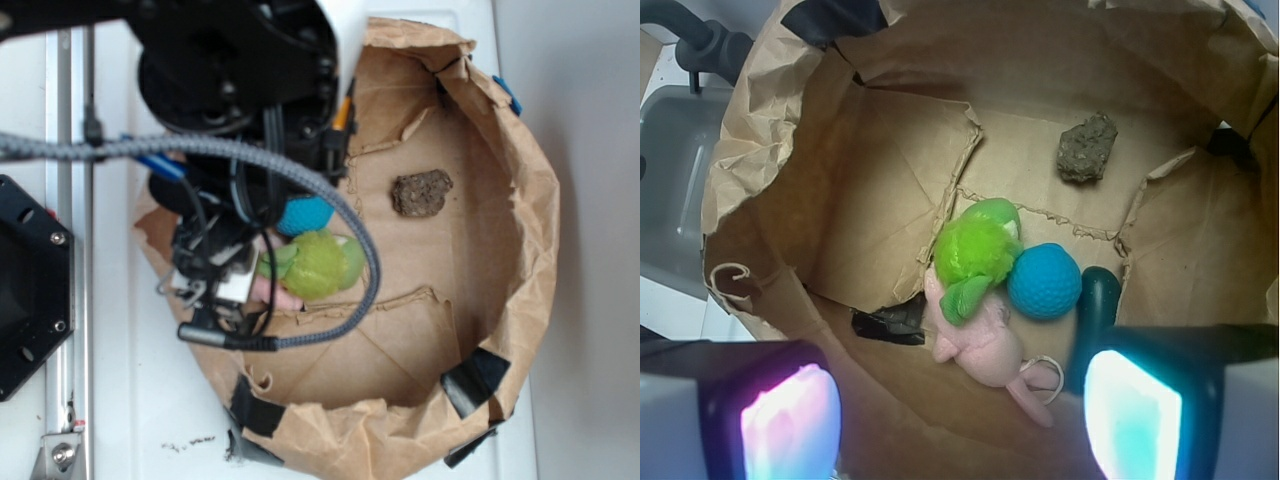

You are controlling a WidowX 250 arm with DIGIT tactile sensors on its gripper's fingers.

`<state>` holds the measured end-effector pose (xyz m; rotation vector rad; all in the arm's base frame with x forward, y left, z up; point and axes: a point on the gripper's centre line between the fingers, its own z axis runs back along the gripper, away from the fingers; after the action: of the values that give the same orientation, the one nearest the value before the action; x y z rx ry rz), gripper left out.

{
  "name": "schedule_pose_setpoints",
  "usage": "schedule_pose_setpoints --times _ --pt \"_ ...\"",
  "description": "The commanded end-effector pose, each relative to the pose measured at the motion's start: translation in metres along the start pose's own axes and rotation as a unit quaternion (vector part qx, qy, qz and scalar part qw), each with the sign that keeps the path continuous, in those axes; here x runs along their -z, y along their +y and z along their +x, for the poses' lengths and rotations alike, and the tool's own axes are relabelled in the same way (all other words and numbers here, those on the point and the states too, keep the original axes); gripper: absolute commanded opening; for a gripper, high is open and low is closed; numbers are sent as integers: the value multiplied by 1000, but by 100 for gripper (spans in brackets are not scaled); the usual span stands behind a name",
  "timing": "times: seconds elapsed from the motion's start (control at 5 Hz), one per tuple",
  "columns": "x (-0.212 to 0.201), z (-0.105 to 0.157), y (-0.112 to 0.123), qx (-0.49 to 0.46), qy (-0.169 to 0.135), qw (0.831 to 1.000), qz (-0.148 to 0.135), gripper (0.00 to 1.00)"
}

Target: Grab the pink bunny.

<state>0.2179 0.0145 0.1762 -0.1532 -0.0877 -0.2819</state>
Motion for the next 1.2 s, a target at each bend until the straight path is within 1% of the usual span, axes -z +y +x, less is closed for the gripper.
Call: schedule_pose_setpoints --times 0.0,0.6,0.8,1.0 --pt "-7 2 -1 0 -13 1000 7 100" --pt "-7 2 -1 0 -13 1000 7 100" --pt "13 14 2 2 -14 1000 3 100" --pt "27 20 5 -6 -2 1000 12 100"
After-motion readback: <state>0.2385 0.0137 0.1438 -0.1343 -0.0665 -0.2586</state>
